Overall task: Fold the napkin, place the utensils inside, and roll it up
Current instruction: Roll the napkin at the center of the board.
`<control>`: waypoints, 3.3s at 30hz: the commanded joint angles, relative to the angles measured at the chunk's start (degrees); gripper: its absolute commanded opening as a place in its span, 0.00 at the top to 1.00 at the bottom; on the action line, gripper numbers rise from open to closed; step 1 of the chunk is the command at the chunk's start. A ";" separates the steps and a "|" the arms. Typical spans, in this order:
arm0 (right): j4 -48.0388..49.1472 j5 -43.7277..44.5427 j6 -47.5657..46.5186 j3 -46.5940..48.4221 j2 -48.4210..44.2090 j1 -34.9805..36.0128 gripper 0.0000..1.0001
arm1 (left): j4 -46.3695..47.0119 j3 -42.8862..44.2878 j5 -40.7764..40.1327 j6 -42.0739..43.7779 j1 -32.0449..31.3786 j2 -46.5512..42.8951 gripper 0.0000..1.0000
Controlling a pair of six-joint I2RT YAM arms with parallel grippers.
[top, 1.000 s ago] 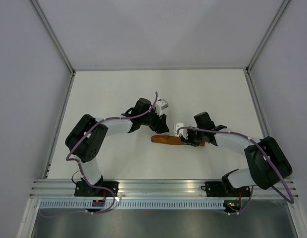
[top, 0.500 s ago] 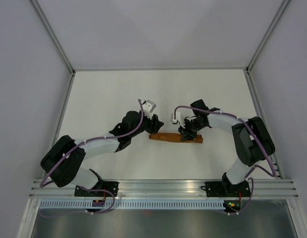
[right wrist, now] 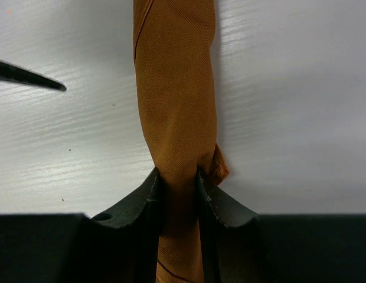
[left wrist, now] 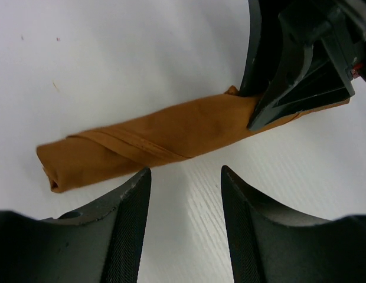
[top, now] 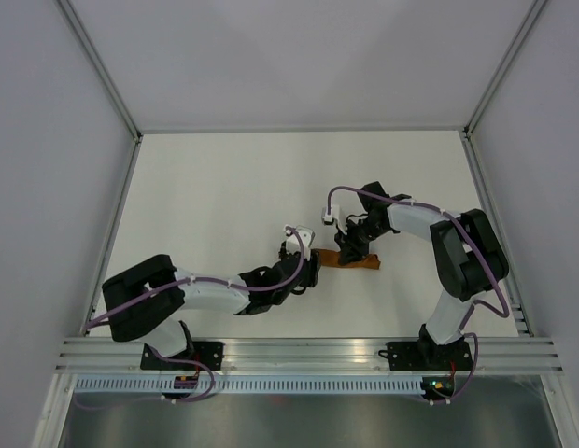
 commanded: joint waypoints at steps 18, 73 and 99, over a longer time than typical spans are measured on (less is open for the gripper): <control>-1.31 -0.09 4.65 -0.30 4.73 0.17 0.73 | -10.03 7.84 -24.17 -34.86 -8.59 11.75 0.38; -9.93 -0.36 7.37 9.37 4.64 -4.76 0.40 | -10.02 25.93 6.49 -20.90 12.77 22.99 0.45; -3.68 -1.58 16.08 9.55 7.01 -9.41 0.42 | -22.94 55.47 22.67 -13.95 17.78 39.69 0.48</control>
